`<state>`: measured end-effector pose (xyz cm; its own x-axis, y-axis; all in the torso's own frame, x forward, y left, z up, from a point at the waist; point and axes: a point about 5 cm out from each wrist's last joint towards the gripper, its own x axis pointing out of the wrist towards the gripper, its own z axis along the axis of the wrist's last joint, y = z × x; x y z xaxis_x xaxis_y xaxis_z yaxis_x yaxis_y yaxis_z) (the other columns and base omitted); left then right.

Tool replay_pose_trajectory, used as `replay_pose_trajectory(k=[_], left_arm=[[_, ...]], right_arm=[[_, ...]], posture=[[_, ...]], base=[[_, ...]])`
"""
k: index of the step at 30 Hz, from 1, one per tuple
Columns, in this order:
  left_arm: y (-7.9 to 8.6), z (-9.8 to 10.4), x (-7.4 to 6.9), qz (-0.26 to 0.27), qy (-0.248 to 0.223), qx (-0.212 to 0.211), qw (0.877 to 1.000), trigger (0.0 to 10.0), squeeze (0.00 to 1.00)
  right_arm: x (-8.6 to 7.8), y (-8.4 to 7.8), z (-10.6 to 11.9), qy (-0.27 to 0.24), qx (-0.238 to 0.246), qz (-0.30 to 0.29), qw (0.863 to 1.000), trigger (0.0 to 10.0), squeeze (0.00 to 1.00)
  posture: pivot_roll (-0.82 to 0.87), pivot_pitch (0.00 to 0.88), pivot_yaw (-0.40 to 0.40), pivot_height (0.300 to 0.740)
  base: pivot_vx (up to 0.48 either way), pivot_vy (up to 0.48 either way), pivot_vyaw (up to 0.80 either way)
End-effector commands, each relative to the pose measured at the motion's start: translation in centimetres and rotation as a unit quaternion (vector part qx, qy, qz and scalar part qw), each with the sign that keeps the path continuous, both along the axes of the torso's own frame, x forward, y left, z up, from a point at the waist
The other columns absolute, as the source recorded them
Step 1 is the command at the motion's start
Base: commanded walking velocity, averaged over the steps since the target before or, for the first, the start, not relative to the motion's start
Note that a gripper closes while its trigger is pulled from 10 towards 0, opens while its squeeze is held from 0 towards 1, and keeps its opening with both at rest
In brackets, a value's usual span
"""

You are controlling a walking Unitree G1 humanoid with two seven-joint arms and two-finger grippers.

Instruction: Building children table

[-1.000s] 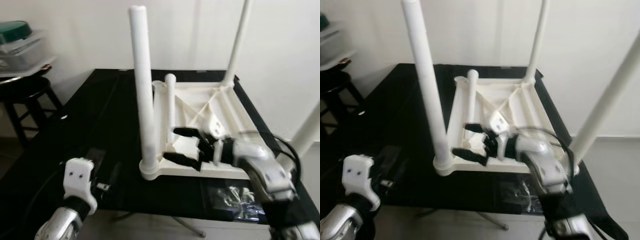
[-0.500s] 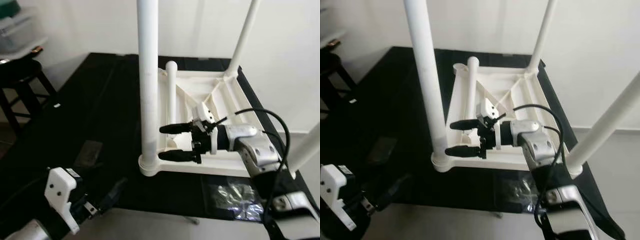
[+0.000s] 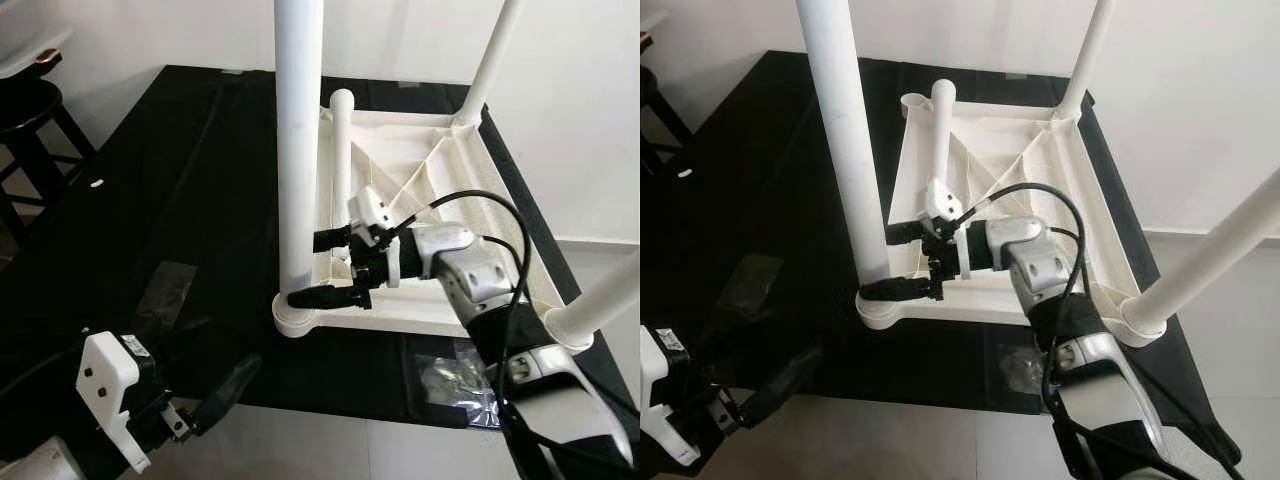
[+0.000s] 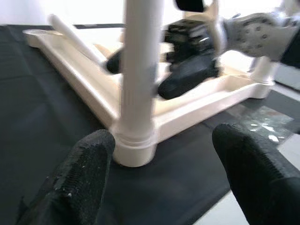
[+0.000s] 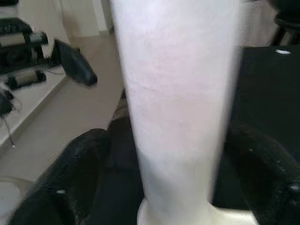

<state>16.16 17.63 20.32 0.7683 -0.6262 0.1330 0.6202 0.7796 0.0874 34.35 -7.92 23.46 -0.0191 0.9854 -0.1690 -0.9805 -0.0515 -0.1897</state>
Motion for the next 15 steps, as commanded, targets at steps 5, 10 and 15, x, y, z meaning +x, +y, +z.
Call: replay_pose_trajectory(k=[5, 10, 15], left_arm=[[-0.5, -0.4, 0.2, -0.004, 0.007, 0.001, 1.0, 10.0, 0.0], [-1.5, -0.8, 0.7, -0.014, 0.007, -0.009, 1.0, 10.0, 0.0], [-1.7, -1.0, 0.8, -0.017, 0.011, -0.011, 1.0, 10.0, 0.0]], right_arm=[[-0.1, 1.0, -0.2, -0.006, 0.002, 0.009, 1.0, 0.0, 0.0], [-0.2, 1.1, -0.6, -0.004, 0.003, 0.004, 1.0, 0.0, 0.0], [0.2, 0.6, -0.8, -0.01, 0.001, -0.011, 1.0, 0.0, 0.0]], posture=[[0.0, 0.247, -0.087, 0.74], [-0.02, 0.245, -0.09, 0.74], [-0.02, 0.244, -0.093, 0.74]], base=[[0.0, 0.0, 0.0], [0.0, 0.0, 0.0], [0.0, 0.0, 0.0]])
